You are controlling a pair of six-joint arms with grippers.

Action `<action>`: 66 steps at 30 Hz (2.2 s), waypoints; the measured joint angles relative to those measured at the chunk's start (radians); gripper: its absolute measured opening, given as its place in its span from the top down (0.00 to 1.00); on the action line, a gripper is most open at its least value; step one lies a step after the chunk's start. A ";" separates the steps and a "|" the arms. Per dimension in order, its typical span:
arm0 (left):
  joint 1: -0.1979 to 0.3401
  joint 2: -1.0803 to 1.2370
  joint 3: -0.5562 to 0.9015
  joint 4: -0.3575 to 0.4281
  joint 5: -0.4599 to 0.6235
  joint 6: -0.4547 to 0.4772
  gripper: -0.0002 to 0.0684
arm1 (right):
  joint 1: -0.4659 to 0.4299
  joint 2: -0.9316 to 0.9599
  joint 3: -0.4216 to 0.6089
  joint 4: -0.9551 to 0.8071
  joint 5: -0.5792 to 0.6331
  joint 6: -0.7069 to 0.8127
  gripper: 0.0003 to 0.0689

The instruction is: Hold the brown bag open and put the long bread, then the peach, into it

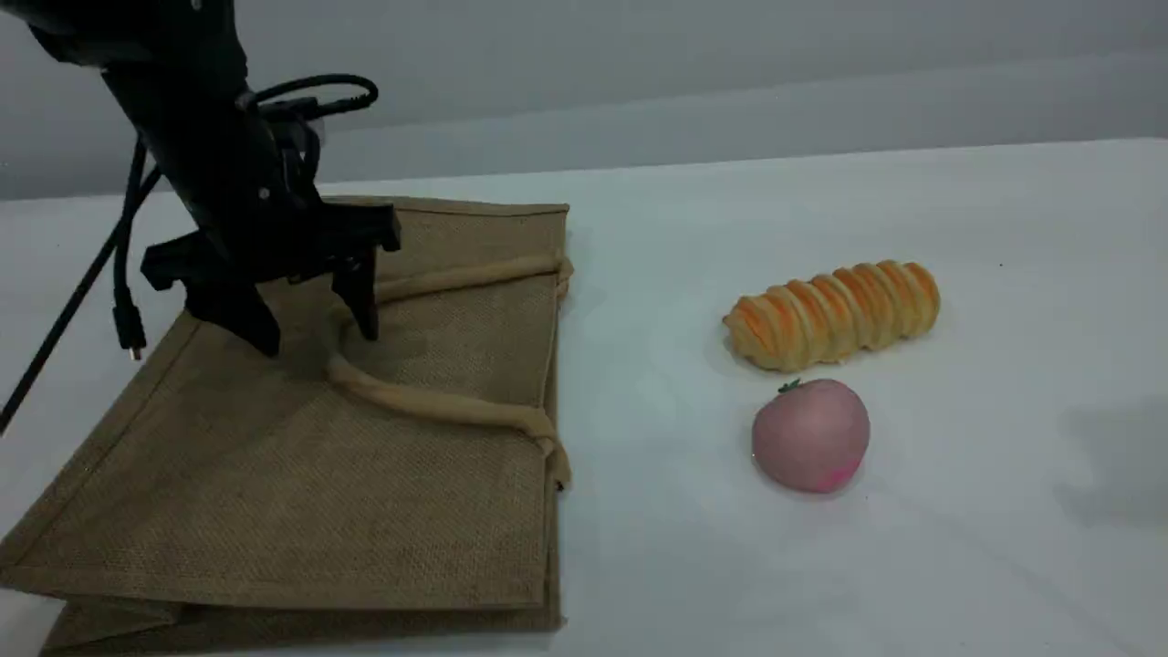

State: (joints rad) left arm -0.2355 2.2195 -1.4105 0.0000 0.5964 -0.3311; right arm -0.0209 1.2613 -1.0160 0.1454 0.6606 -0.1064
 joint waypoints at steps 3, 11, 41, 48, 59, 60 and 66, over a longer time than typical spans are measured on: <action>0.000 0.012 0.000 0.000 -0.002 0.001 0.16 | 0.000 0.000 0.000 0.000 0.000 0.000 0.49; -0.010 0.026 0.000 0.000 -0.003 0.001 0.33 | 0.000 0.000 0.000 -0.002 0.000 0.000 0.49; -0.007 -0.248 -0.255 -0.033 0.344 0.331 0.86 | 0.001 0.147 0.002 0.060 -0.011 -0.049 0.49; -0.007 -0.268 -0.365 -0.055 0.492 0.424 0.86 | 0.001 0.230 0.001 0.110 -0.048 -0.195 0.49; -0.007 -0.269 -0.585 -0.213 0.633 0.568 0.86 | 0.001 0.269 0.001 0.204 -0.159 -0.437 0.49; -0.007 -0.269 -0.608 -0.219 0.632 0.568 0.86 | 0.001 0.270 0.001 0.218 -0.165 -0.453 0.49; -0.007 -0.269 -0.729 -0.219 0.626 0.568 0.86 | 0.008 0.302 0.001 0.320 -0.181 -0.602 0.49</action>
State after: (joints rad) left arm -0.2428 1.9507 -2.1398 -0.2193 1.2228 0.2368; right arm -0.0133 1.5631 -1.0151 0.4653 0.4793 -0.7081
